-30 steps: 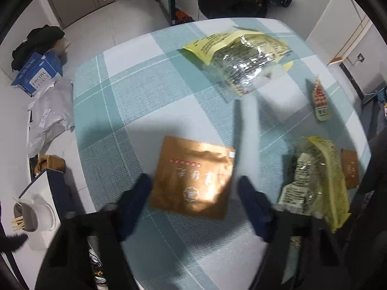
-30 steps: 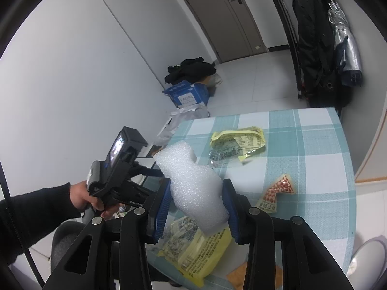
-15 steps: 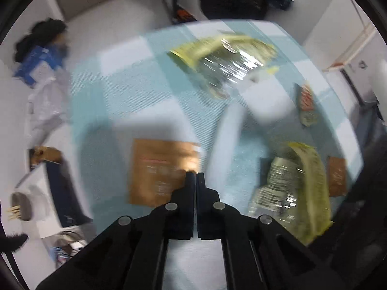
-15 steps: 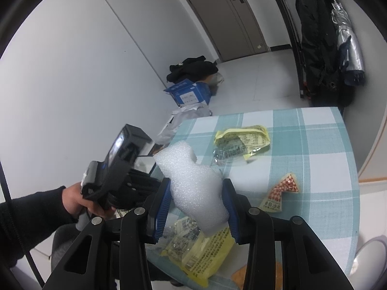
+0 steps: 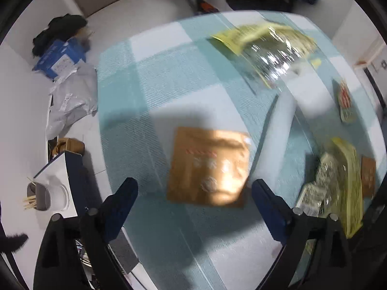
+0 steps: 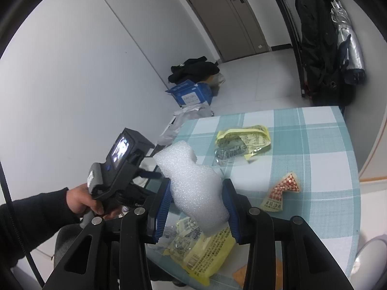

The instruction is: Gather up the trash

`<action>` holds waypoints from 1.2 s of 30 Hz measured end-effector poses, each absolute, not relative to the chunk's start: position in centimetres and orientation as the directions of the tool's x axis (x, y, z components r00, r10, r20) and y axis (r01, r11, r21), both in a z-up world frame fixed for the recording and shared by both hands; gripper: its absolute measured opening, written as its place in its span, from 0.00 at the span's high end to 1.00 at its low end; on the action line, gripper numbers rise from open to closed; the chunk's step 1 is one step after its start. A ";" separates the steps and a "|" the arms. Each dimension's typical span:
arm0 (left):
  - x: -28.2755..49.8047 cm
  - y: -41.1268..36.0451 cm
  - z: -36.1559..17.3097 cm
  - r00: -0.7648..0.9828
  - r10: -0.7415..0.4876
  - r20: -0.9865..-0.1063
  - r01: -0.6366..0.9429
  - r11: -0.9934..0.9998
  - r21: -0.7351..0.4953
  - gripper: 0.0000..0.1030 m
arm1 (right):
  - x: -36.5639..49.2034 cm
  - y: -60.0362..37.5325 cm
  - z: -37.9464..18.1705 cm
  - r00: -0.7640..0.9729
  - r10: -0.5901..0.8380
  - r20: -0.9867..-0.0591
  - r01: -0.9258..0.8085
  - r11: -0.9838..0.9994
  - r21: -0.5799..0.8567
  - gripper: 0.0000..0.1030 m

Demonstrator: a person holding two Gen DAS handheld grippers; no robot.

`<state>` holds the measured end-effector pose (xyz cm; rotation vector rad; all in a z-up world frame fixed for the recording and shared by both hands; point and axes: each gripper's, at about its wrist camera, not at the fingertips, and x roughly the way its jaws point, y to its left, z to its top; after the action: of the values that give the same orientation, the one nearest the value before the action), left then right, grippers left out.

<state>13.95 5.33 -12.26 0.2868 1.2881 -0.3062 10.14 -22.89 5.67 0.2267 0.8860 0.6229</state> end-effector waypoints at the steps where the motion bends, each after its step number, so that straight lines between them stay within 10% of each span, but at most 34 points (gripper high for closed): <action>1: 14.4 5.7 -12.5 0.225 -0.082 -0.971 0.367 0.930 0.006 0.09 | 10.1 -22.9 5.6 0.471 0.594 -0.653 -0.412 0.802 0.432 0.60; 4: 14.1 5.6 -12.4 0.227 -0.103 -0.968 0.394 0.919 -0.006 0.17 | 10.3 -23.3 5.3 0.470 0.595 -0.653 -0.405 0.802 0.440 0.60; 10: 15.0 6.4 -11.7 0.238 -0.144 -0.960 0.382 0.923 -0.044 0.68 | 11.0 -23.9 4.7 0.454 0.609 -0.650 -0.379 0.792 0.478 0.60; 18: 14.6 5.6 -11.7 0.249 -0.124 -0.960 0.354 0.935 -0.029 0.77 | 10.9 -23.5 5.3 0.455 0.628 -0.632 -0.407 0.777 0.480 0.60; 21: 14.3 5.2 -11.5 0.243 -0.109 -0.964 0.336 0.942 -0.022 1.00 | 10.8 -23.6 5.5 0.461 0.629 -0.626 -0.409 0.777 0.479 0.60; 36: 11.6 4.6 -10.1 0.232 -0.171 -0.958 0.317 0.944 -0.092 1.00 | 11.1 -23.7 5.3 0.456 0.635 -0.623 -0.406 0.772 0.489 0.60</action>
<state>11.55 4.61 -10.05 0.1317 1.2947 -0.3368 11.07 -23.74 5.34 0.2876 0.8871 0.6524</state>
